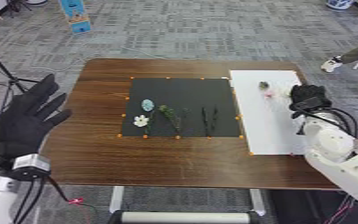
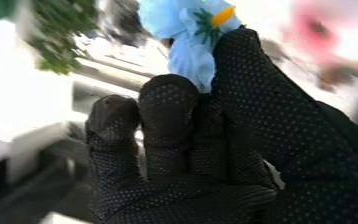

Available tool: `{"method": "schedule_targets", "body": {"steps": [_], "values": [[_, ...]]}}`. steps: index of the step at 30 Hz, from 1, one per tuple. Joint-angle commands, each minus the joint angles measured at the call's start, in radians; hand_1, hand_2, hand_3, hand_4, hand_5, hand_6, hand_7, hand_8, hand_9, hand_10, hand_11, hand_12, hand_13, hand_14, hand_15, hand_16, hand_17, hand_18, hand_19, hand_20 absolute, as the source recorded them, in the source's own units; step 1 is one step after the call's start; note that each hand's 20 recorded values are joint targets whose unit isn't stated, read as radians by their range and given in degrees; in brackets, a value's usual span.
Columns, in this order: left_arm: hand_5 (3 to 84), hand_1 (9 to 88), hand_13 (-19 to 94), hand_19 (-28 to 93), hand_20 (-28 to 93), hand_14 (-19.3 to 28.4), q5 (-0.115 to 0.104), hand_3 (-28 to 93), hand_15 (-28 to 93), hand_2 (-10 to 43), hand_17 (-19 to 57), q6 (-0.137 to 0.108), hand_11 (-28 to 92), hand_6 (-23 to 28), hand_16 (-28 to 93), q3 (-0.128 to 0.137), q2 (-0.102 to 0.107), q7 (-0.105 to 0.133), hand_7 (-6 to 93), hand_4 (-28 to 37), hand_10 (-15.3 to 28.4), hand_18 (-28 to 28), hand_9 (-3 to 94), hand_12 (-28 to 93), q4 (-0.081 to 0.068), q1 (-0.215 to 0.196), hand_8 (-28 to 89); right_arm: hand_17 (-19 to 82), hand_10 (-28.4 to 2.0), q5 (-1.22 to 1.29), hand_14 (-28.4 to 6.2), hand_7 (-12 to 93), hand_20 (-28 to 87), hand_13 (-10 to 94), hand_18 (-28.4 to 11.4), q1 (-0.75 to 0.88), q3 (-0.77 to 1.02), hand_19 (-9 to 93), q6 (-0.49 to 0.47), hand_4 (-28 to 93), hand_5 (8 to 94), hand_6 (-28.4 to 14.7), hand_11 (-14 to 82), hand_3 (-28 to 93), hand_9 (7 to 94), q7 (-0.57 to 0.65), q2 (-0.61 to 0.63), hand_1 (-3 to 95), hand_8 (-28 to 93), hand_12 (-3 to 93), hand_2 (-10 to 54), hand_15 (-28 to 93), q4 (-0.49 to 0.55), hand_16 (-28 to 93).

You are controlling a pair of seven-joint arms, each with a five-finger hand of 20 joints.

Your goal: Arrange flowers

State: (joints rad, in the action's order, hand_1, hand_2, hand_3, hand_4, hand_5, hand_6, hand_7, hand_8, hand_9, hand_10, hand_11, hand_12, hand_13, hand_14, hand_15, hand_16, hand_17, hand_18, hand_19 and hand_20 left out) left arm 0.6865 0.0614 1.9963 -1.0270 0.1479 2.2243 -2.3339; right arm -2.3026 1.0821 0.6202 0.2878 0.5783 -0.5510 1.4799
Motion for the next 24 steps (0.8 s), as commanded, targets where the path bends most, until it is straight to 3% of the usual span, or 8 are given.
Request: {"method": "schedule_targets", "body": {"steps": [1,4,6,9,18,24], "values": [[20.9,24.7,12,36,5,12.2,-0.028,59,4,-9.5,-14.9,-0.008,6,1.6,7,0.009,-0.033,-0.018,13.5,-28.3,7.6,24.0,15.6,22,0.002,-0.037,-7,35,-7.2,-0.032,-4.6,48,57,63,-19.0,-0.144,-0.094,86,0.102,-27,71.7,2.1,27.4,84,78.2,-0.047,-0.048,55.5,-1,47.2,-9.5,70,0.197,47],[20.3,25.5,11,35,5,12.3,-0.028,57,3,-9.5,-15.3,-0.007,4,1.7,7,0.017,-0.029,-0.033,13.2,-28.3,7.3,24.5,14.7,22,0.002,-0.033,-7,35,-7.2,0.006,-4.5,48,57,63,-19.0,-0.229,-0.164,87,0.112,-27,71.9,2.0,27.3,84,78.4,-0.107,-0.100,55.4,-1,47.2,-9.5,70,0.207,47],[19.7,28.3,11,35,4,12.3,-0.015,52,2,-9.5,-15.4,-0.009,2,1.8,7,0.027,-0.031,-0.044,12.7,-28.3,7.2,24.7,14.5,23,0.005,-0.040,-7,35,-7.1,0.030,-4.5,48,57,63,-19.0,-0.282,-0.203,87,0.107,-27,71.9,2.0,27.3,84,78.4,-0.170,-0.150,55.4,-1,47.2,-9.5,70,0.183,47],[19.2,29.3,11,36,4,12.3,-0.018,50,1,-9.5,-15.5,-0.029,1,2.0,8,0.023,-0.032,-0.028,12.4,-28.3,7.4,24.9,14.1,24,0.009,-0.049,-7,35,-7.0,0.084,-4.6,48,57,64,-18.9,-0.349,-0.251,87,0.093,-27,72.0,2.1,27.3,84,78.4,-0.226,-0.235,55.6,-1,47.3,-9.5,71,0.136,47],[19.2,27.5,11,35,4,12.1,-0.021,54,2,-9.5,-15.7,-0.049,2,2.0,9,-0.007,-0.032,-0.013,12.8,-28.3,7.2,24.5,14.3,25,0.008,-0.042,-7,36,-6.6,0.172,-4.4,48,57,64,-18.6,-0.468,-0.371,87,0.075,-28,72.3,2.5,26.5,82,78.8,-0.279,-0.435,56.4,-2,46.6,-9.5,71,0.001,48],[19.8,26.9,12,36,5,12.2,-0.016,55,3,-9.5,-15.5,-0.055,3,1.9,9,-0.013,-0.017,-0.001,13.2,-28.3,7.1,24.0,14.9,25,0.002,-0.020,-7,36,-6.2,0.204,-4.2,48,58,64,-18.3,-0.505,-0.438,87,0.013,-28,72.5,2.9,25.6,81,79.3,-0.314,-0.519,56.8,-3,45.6,-9.5,72,-0.063,47]]}}
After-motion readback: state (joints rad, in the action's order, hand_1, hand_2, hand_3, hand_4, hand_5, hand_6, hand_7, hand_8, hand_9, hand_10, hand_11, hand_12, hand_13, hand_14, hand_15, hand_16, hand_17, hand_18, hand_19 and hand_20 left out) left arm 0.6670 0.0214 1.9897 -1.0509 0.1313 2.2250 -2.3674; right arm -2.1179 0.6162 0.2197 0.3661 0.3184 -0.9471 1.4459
